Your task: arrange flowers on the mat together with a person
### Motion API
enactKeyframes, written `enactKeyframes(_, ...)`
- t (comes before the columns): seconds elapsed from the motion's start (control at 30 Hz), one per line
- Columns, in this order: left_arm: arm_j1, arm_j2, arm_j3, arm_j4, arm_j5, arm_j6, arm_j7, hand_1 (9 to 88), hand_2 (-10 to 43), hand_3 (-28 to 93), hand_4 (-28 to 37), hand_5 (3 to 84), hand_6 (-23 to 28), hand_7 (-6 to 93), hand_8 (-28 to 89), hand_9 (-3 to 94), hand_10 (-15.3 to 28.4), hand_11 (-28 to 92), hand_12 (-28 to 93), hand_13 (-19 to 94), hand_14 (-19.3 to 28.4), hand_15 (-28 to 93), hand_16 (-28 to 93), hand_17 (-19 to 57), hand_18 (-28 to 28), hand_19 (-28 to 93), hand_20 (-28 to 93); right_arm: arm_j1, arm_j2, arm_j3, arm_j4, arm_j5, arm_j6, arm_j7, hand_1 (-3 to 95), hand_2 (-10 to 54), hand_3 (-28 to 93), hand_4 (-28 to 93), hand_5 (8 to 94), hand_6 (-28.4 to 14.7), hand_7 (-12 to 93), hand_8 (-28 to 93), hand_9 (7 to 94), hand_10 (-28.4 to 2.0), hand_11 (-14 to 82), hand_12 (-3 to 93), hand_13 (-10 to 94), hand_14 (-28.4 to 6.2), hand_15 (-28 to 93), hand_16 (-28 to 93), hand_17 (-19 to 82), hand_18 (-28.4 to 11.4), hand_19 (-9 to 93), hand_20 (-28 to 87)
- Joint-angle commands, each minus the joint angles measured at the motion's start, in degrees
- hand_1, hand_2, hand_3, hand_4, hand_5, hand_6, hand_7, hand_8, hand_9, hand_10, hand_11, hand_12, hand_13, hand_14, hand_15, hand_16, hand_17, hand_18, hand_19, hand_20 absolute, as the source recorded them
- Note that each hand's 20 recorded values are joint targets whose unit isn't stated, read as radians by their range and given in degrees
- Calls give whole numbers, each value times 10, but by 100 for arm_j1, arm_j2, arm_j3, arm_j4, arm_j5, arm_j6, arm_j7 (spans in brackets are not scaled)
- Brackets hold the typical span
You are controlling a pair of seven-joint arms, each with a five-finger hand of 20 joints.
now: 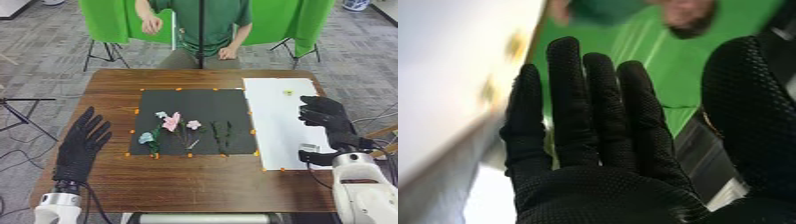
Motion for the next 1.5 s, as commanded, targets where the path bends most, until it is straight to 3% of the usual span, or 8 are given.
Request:
enactKeyframes(0.03,30,35,40,34,10,-39,-29,283,-48,677,-269,230,14,196,-110,184,98,180,150,183,124,168,58,-112,206,386,73,1730,1040,-611,1187,-3594,-927,780,328,-95,831,-282,408,-32,293,-170,419,-105,262,202,441,-103,538,152,177,-205,737,407)
enactKeyframes(0.2,17,15,39,44,29,-83,-82,284,-46,674,-269,230,14,196,-110,184,98,180,150,184,125,168,58,-112,205,386,74,2329,1302,-1164,1720,-4637,-1423,884,337,-95,806,-283,326,-43,298,-162,313,-95,234,222,371,-101,611,147,170,-193,751,418)
enactKeyframes(0.3,30,4,48,34,32,-78,-67,283,-47,675,-268,230,14,197,-110,184,98,180,150,185,125,169,58,-112,206,386,74,2869,1357,-1667,2138,-4946,-1672,903,348,-95,788,-283,318,-43,302,-162,310,-93,241,229,379,-100,666,151,177,-186,771,429)
enactKeyframes(0.47,43,2,53,19,43,-76,-50,284,-47,675,-268,231,14,196,-110,185,98,179,150,186,126,169,57,-112,206,386,74,3619,1343,-2398,2756,-5558,-1646,1048,357,-95,794,-283,330,-37,323,-169,334,-92,281,231,452,-100,747,158,219,-180,819,446)
enactKeyframes(0.83,40,-13,63,28,54,-81,-37,283,-47,675,-267,231,14,195,-110,185,99,179,150,187,125,169,56,-112,206,386,74,4612,999,-3016,3676,-5859,-2209,921,389,-95,800,-283,439,-1,378,-194,474,-92,387,237,578,-81,781,186,269,-182,860,454)
enactKeyframes(1.13,6,1,77,40,51,-84,-45,284,-47,675,-267,231,14,195,-110,185,99,179,151,187,126,169,56,-112,206,386,74,4777,826,-2977,3827,-5844,-2983,804,405,-95,791,-283,489,10,397,-201,535,-94,410,237,597,-81,773,210,280,-184,867,456)
enactKeyframes(1.33,15,-20,72,39,60,-114,-38,284,-48,675,-267,231,14,195,-109,185,98,178,151,188,126,167,57,-112,206,386,74,4774,755,-2932,3779,-5852,-3543,738,402,-95,799,-283,454,0,393,-200,491,-96,391,236,574,-78,763,216,267,-184,856,456)
enactKeyframes(1.5,15,-22,86,47,73,-114,-37,284,-50,677,-268,231,14,195,-109,185,98,179,152,188,126,167,57,-112,206,386,75,4829,700,-3049,3947,-5902,-3278,671,403,-95,831,-283,422,-7,398,-199,458,-97,404,244,565,-75,765,209,263,-181,851,456)
